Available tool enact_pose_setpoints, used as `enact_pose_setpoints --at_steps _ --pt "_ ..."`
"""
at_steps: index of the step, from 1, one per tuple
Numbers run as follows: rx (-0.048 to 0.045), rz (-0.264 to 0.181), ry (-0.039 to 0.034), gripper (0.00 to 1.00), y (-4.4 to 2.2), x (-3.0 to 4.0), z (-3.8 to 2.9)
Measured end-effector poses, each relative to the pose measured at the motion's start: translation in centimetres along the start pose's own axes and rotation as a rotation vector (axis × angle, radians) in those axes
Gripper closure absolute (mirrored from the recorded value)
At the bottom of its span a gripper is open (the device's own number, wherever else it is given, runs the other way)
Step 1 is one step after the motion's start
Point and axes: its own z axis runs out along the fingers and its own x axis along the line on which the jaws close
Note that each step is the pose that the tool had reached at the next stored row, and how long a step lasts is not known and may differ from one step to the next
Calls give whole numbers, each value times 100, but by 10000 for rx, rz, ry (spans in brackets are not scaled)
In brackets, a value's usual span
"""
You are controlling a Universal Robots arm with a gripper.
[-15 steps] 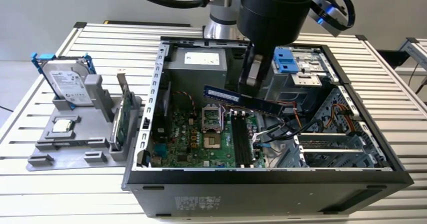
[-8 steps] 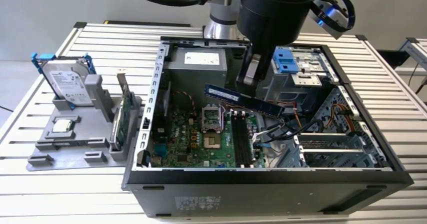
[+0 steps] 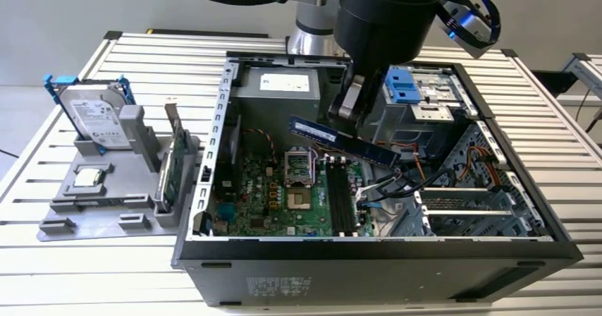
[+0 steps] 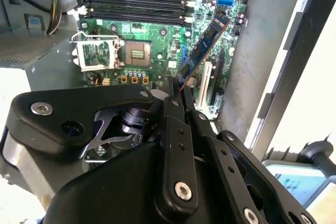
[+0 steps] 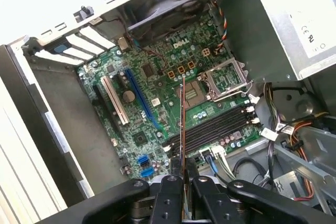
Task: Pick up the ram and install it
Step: 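Insert the ram into the slot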
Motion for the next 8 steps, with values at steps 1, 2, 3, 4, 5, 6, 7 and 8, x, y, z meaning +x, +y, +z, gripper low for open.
enact_pose_setpoints --at_steps 1,2,3,4,5,6,7,8 --pt "-3 82 -1 100 0 0 0" --pt "-6 165 -1 100 0 0 0" --pt "-9 251 -2 100 0 0 0" --pt "-12 335 -3 100 0 0 0" --pt "-15 416 -3 100 0 0 0" --pt "-18 504 -3 100 0 0 0" --pt "-21 589 -4 100 0 0 0" --pt "-24 672 -5 100 0 0 0"
